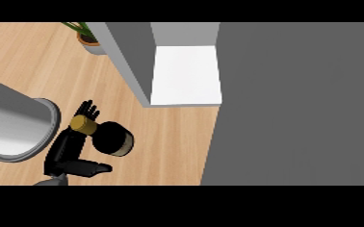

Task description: Pick up the wine, place it into the cabinet and close the cabinet

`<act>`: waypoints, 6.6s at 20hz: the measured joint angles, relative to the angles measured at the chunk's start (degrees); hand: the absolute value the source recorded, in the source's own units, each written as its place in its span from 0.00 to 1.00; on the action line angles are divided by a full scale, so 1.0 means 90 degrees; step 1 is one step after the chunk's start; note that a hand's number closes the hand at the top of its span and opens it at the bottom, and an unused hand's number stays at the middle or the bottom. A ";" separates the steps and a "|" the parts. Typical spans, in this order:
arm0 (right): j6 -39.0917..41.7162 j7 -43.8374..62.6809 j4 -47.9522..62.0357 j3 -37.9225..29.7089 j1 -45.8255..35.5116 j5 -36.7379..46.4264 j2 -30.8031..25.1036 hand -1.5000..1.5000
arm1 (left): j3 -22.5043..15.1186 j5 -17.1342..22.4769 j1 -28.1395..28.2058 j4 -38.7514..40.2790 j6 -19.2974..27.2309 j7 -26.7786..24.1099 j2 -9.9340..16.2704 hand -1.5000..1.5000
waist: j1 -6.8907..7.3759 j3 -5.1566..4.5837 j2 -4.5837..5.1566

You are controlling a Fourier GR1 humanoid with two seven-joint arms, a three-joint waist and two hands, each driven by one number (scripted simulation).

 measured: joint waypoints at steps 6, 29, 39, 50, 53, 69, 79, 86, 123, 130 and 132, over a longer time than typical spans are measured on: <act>-0.0183 -0.0094 -0.0019 0.0276 0.0119 0.0040 -0.0126 0.00 | 0.0010 0.0076 -0.0272 0.0813 -0.0405 -0.0301 0.0028 0.00 | -0.0024 -0.0002 -0.0010; -0.0483 -0.0424 -0.0010 0.0472 0.0247 0.0082 -0.0538 0.00 | 0.0058 -0.0214 -0.1077 0.2428 -0.0282 -0.1905 -0.0080 1.00 | 0.0011 0.0005 -0.0011; -0.0562 -0.0452 -0.0023 0.0341 0.0269 0.0065 -0.0703 0.00 | -0.0014 -0.0266 -0.0675 0.1985 0.0194 -0.2322 -0.0226 1.00 | 0.0052 0.0021 -0.0026; -0.0647 -0.0861 -0.0006 0.0379 0.0553 0.0024 -0.0867 0.00 | -0.0584 -0.0034 -0.0054 0.0475 -0.0023 -0.1461 -0.0644 1.00 | 0.0076 0.0015 -0.0029; -0.0646 -0.0976 -0.0016 0.0344 0.0631 0.0013 -0.0958 0.00 | -0.0845 0.0032 0.0182 -0.0100 0.0070 -0.1176 -0.0783 1.00 | 0.0076 0.0013 -0.0029; -0.0694 -0.1600 -0.0035 0.0361 0.1115 -0.0073 -0.1267 0.00 | -0.2712 0.0382 0.0365 -0.2137 0.2043 0.0228 -0.0950 1.00 | 0.0013 0.0009 -0.0020; -0.0627 -0.1932 -0.0035 0.0264 0.1443 -0.0144 -0.1472 0.00 | -0.2924 0.0185 -0.0476 -0.1823 0.3330 0.0422 -0.0928 1.00 | -0.0003 0.0009 -0.0006; -0.0564 -0.2125 -0.0026 0.0172 0.1571 -0.0212 -0.1505 0.00 | -0.2658 0.0090 -0.1486 -0.1012 0.3515 0.0573 -0.0942 1.00 | -0.0029 0.0007 0.0007; 0.0122 -0.3170 0.0046 0.0002 0.2180 -0.0574 -0.1379 0.00 | -0.2650 0.1957 -0.5885 0.4589 0.4597 -0.0082 -0.0953 1.00 | -0.0415 0.0006 0.0127; 0.0235 -0.3294 0.0045 -0.0006 0.2305 -0.0628 -0.1377 0.00 | -0.2336 0.2263 -0.6250 0.5267 0.4570 -0.0200 -0.0950 1.00 | -0.0509 0.0001 0.0164; 0.0258 -0.3317 0.0045 0.0002 0.2338 -0.0642 -0.1370 0.00 | -0.2249 0.2275 -0.6359 0.5444 0.4623 -0.0284 -0.0944 1.00 | -0.0512 0.0000 0.0171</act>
